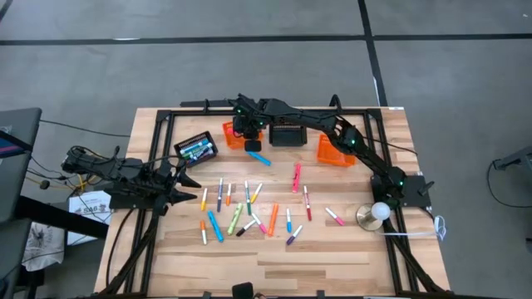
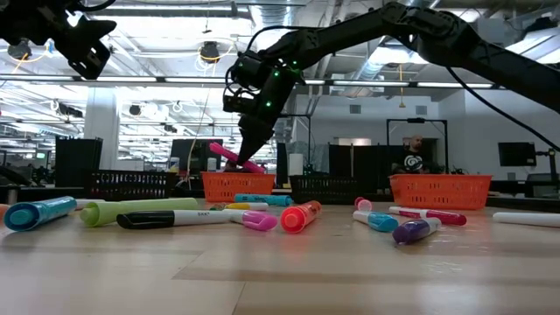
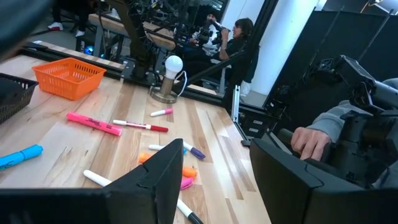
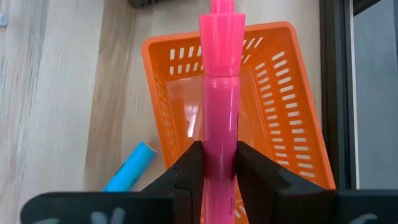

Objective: Pick & Place Markers
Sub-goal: Put the bottom large pink highlighter pen into the left orange bin, then put the large pink highlighter pen into the left orange bin

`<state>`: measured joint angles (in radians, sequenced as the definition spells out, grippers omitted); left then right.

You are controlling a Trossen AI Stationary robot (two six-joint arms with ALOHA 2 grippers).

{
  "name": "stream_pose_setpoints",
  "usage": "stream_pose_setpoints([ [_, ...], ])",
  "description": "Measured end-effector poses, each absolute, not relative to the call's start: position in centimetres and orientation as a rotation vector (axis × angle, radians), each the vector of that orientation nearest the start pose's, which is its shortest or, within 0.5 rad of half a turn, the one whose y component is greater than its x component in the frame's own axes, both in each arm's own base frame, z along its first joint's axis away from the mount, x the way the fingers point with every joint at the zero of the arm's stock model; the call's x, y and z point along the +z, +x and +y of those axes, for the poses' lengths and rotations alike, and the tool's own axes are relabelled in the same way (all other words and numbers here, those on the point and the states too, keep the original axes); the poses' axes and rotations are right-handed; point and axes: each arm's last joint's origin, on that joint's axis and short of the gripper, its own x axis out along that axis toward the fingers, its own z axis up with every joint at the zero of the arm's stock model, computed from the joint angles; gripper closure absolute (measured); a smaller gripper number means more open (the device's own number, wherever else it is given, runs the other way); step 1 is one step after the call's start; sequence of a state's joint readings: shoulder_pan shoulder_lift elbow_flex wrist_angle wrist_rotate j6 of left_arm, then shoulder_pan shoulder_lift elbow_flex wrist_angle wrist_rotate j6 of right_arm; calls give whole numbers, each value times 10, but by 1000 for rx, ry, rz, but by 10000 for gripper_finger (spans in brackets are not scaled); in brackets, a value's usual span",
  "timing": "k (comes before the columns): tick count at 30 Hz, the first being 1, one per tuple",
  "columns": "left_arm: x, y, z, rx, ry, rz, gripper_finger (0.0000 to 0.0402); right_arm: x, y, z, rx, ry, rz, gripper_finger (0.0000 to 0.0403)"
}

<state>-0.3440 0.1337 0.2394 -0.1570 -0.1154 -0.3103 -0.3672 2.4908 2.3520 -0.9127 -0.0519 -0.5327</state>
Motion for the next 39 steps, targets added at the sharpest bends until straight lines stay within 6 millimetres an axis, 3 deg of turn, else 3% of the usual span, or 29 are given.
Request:
stream_pose_setpoints([
  [17, 219, 88, -28, -219, -298, 85, 216, 207, 496, -189, -12, -270, 1049, 262],
  [24, 219, 88, -28, -219, -297, 86, 216, 213, 497, -186, -12, -278, 1033, 253],
  [31, 219, 88, -28, -218, -296, 88, 216, 242, 491, -165, 13, -298, 1019, 266],
  [39, 218, 90, -29, -217, -278, 106, 216, 284, 457, -127, 12, -118, 1180, 273],
])
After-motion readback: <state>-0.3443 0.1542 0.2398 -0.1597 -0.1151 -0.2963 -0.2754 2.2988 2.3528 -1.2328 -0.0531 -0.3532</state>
